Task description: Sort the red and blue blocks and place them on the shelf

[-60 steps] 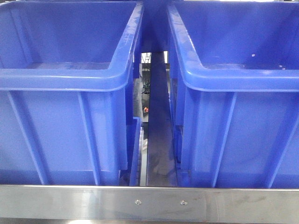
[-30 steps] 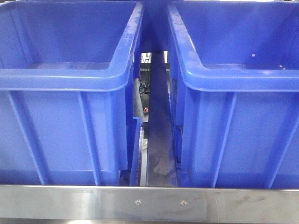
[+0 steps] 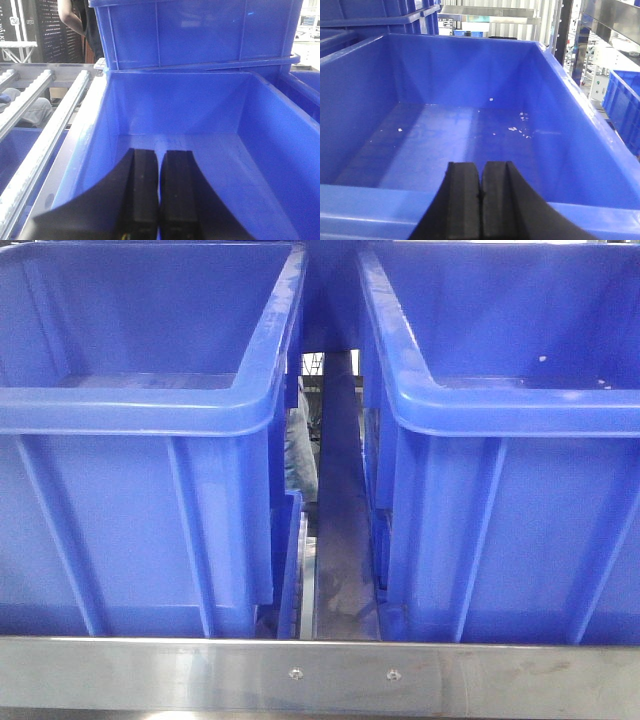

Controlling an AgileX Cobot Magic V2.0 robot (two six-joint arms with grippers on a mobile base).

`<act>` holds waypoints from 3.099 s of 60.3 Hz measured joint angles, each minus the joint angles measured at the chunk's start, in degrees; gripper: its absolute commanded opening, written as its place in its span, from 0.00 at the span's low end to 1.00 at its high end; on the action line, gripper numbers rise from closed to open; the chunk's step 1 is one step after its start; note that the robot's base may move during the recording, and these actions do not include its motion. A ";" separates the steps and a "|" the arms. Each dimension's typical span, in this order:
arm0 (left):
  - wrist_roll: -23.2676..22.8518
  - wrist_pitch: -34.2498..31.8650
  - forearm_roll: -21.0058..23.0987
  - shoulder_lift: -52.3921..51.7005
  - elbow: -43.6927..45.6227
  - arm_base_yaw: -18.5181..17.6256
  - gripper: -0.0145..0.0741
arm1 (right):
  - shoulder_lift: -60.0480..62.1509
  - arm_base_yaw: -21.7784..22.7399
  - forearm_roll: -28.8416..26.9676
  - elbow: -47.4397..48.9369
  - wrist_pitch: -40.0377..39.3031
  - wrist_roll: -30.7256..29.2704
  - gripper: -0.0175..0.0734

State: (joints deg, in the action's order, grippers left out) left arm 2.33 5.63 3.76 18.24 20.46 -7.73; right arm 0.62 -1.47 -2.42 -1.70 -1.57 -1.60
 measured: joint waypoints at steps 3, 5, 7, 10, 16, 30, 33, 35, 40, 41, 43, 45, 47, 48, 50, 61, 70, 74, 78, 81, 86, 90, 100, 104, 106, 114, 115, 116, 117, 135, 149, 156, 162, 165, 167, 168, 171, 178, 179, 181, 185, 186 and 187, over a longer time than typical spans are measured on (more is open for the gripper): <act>0.00 0.00 0.00 0.00 0.00 0.00 0.30 | 0.00 0.00 -0.15 0.00 0.00 0.00 0.25; 0.00 0.00 0.00 0.00 0.00 0.00 0.30 | 0.00 0.00 -0.29 0.00 0.00 0.00 0.25; 0.00 0.00 0.00 0.00 0.00 0.00 0.30 | 0.00 0.00 -0.55 0.00 0.00 0.00 0.25; 0.00 0.00 0.00 0.00 0.00 0.00 0.30 | 0.00 0.00 -0.89 0.00 0.00 0.00 0.25; 0.00 0.00 0.00 0.00 0.00 0.00 0.30 | 0.00 0.00 -1.25 0.00 0.00 0.00 0.25; 0.00 0.00 0.00 0.00 0.00 0.00 0.30 | 0.00 0.00 -1.33 0.00 0.00 0.00 0.25; 0.00 0.00 0.00 0.00 0.00 0.00 0.30 | 0.00 0.00 -1.33 0.00 0.00 0.00 0.25; 0.00 0.00 0.00 0.00 0.00 0.00 0.30 | 0.00 0.00 -1.33 0.00 0.00 0.00 0.25; 0.00 0.00 0.00 0.00 0.00 0.00 0.30 | 0.00 0.00 -1.33 0.00 0.00 0.00 0.25; 0.00 0.00 0.00 0.00 0.00 0.00 0.30 | 0.00 0.00 -1.33 0.00 0.00 0.00 0.25; 0.00 0.00 0.00 0.00 0.00 0.00 0.30 | 0.00 0.00 -1.33 0.00 0.00 0.00 0.25; 0.00 0.00 0.00 0.00 0.00 0.00 0.30 | 0.00 0.00 -1.33 0.00 0.00 0.00 0.25; 0.00 0.00 0.00 0.00 0.00 0.00 0.30 | 0.00 0.00 -1.33 0.00 0.00 0.00 0.25; 0.00 0.00 0.00 0.00 0.00 0.00 0.30 | 0.00 0.00 -1.33 0.00 0.00 0.00 0.25; 0.00 0.00 0.00 0.00 0.00 0.00 0.30 | 0.00 0.00 -1.33 0.00 0.00 0.00 0.25; 0.40 -0.63 -0.24 -0.10 -0.40 0.14 0.31 | 0.00 0.00 -1.33 0.00 0.00 0.00 0.25; 2.68 -8.00 3.74 -0.28 -4.63 3.14 0.30 | 0.00 0.00 -1.33 0.00 -0.09 0.00 0.25; 2.90 -10.96 5.54 -0.38 -7.26 4.42 0.30 | 0.00 0.00 -1.33 0.00 -0.09 0.00 0.25; 2.95 -11.77 5.17 -0.93 -9.56 4.97 0.30 | 0.00 0.00 -1.33 0.00 -0.09 0.00 0.25; 3.04 -11.91 4.59 -1.72 -11.41 4.97 0.30 | 0.00 0.00 -1.33 0.00 -0.09 0.00 0.25; 3.04 -12.17 4.24 -3.84 -14.27 4.67 0.30 | 0.00 0.00 -1.33 0.00 -0.09 0.00 0.25; 3.04 -12.17 4.16 -6.56 -16.69 4.61 0.30 | 0.00 0.00 -1.33 0.00 -0.09 0.00 0.25; 3.04 -12.11 3.59 -14.52 -21.10 4.49 0.30 | 0.00 0.00 -1.33 0.00 -0.09 0.00 0.25; 3.04 -11.93 3.23 -17.22 -21.10 4.49 0.30 | 0.00 0.00 -1.33 0.00 -0.09 0.00 0.25; 3.04 -11.92 3.17 -18.17 -21.10 4.37 0.30 | 0.00 0.00 -1.33 0.00 -0.09 0.00 0.25; 3.04 -10.15 2.94 -18.44 -21.10 3.59 0.30 | 0.00 0.00 -1.33 -0.04 -0.21 0.00 0.25; 3.04 -10.15 2.94 -18.44 -21.10 3.59 0.30 | 0.00 0.00 -1.33 -0.04 -0.21 0.00 0.25; 3.04 -10.15 2.94 -18.44 -21.10 3.59 0.30 | 0.00 0.00 -1.33 -0.04 -0.21 0.00 0.25; 3.04 -10.15 2.94 -18.44 -21.10 3.46 0.30 | 0.00 0.00 -1.33 -0.04 -0.21 0.00 0.25; 3.04 -7.86 2.94 -18.44 -21.10 3.37 0.30 | 0.00 0.00 -1.33 -0.04 -0.21 0.00 0.25; 3.04 -7.46 3.04 -18.44 -21.10 3.37 0.30 | 0.00 0.00 -1.33 -0.04 -0.30 0.00 0.25; 3.04 -7.46 3.13 -18.44 -21.10 3.37 0.30 | 0.00 0.00 -1.33 -0.04 -0.30 0.00 0.25; 3.04 -7.46 3.13 -18.44 -21.10 3.37 0.30 | 0.00 0.00 -1.37 -0.04 -0.30 0.00 0.25; 3.04 -7.46 3.13 -18.44 -21.10 3.37 0.30 | 0.00 0.00 -1.37 -0.04 -0.30 0.00 0.25; 3.04 -7.46 3.13 -18.44 -21.10 3.37 0.30 | 0.00 0.00 -1.37 -0.04 -0.30 0.00 0.25; 3.04 -7.46 3.13 -18.44 -21.10 3.37 0.30 | 0.00 0.00 -1.37 -0.04 -0.30 0.00 0.25; 3.04 -7.46 3.13 -18.44 -21.10 3.37 0.30 | 0.00 0.00 -1.37 -0.04 -0.30 0.00 0.25; 3.04 -7.35 3.13 -18.44 -21.10 3.37 0.30 | 0.00 0.00 -1.37 -0.04 -0.39 0.00 0.25; 3.04 -7.35 3.13 -18.44 -21.10 3.37 0.30 | 0.00 0.00 -1.37 -0.04 -0.39 0.00 0.25; 3.04 -7.35 3.13 -18.44 -21.10 3.37 0.30 | 0.00 0.00 -1.37 -0.04 -0.39 0.00 0.25; 3.04 -7.35 3.13 -18.44 -21.10 3.37 0.30 | 0.00 0.00 -1.37 -0.04 -0.39 0.00 0.25; 3.04 -7.35 3.13 -18.44 -21.10 3.37 0.30 | 0.00 0.00 -1.37 -0.04 -0.39 0.00 0.25; 3.04 -7.35 3.13 -18.44 -21.10 3.37 0.30 | 0.00 0.00 -1.37 -0.04 -0.39 0.00 0.25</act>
State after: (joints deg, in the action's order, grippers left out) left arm 5.37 -1.72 6.89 -0.19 -0.64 -4.36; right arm 0.62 -1.47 -3.79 -1.74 -1.96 -1.60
